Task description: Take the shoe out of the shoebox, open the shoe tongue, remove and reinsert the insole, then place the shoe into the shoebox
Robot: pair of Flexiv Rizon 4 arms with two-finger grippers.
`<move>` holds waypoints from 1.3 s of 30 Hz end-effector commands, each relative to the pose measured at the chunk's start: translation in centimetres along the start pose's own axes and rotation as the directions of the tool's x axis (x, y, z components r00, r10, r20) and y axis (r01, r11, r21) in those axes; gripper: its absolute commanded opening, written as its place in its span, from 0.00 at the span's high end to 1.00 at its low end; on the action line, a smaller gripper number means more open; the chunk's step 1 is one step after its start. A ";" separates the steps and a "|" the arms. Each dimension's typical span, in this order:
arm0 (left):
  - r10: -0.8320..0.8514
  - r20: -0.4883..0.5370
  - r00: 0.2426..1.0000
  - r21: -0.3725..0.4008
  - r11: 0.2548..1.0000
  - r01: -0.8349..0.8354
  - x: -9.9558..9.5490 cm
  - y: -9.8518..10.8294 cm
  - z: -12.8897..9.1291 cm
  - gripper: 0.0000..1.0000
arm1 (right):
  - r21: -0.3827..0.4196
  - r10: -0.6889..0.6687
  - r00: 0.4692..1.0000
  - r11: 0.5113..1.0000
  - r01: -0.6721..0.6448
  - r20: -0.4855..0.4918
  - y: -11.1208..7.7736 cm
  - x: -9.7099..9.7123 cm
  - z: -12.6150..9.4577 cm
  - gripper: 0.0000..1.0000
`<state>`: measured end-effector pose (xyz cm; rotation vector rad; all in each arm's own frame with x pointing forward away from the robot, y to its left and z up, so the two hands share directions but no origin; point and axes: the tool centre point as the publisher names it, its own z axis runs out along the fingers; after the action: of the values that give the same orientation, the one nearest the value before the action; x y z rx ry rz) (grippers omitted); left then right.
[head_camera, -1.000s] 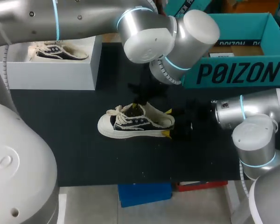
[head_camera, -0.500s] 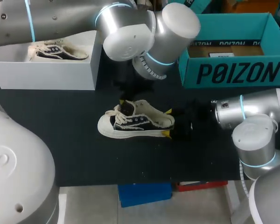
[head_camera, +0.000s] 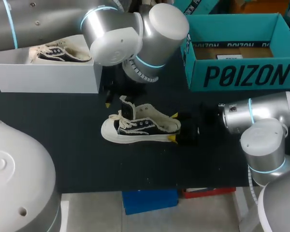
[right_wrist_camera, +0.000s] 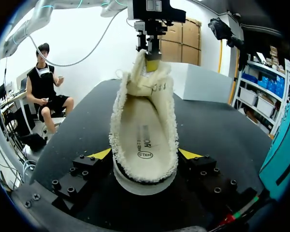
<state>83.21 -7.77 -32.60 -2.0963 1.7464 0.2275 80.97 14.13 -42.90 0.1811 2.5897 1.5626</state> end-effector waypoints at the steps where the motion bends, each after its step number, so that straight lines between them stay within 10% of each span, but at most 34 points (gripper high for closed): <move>1: -0.004 -0.067 0.998 0.004 1.000 0.005 -1.7 -0.1 0.4 0.00 | 0.001 0.001 1.000 1.000 -0.001 0.001 -0.4 0.2 0.3 1.00; 16: 0.027 -0.122 0.992 -0.029 0.999 -0.031 -5.3 0.7 1.6 0.00 | 0.001 0.001 1.000 1.000 -0.001 0.001 -0.4 0.2 0.3 1.00; 39: 0.021 -0.038 0.999 -0.075 0.997 -0.023 -5.7 0.3 5.2 0.00 | 0.001 0.001 1.000 1.000 -0.001 0.001 -0.4 0.2 0.3 1.00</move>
<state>82.22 -0.32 -35.02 -2.1523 1.8071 0.2612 80.97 14.14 -42.91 0.1811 2.5899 1.5622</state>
